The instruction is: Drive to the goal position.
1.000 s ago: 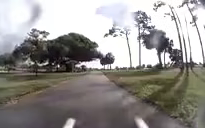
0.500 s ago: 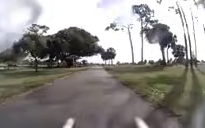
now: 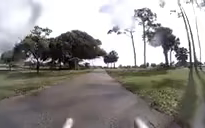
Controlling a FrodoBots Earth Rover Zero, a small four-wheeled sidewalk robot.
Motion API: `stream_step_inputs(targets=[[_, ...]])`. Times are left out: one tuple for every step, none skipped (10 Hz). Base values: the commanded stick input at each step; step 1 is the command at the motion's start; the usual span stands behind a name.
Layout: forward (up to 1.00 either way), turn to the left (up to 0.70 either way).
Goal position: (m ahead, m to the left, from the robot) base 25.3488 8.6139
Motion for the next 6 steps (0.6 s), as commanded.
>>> stream_step_inputs(targets=[[0.85,0.0],[0.85,0.0],[0.85,0.0],[0.85,0.0],[0.85,0.0],[0.85,0.0]])
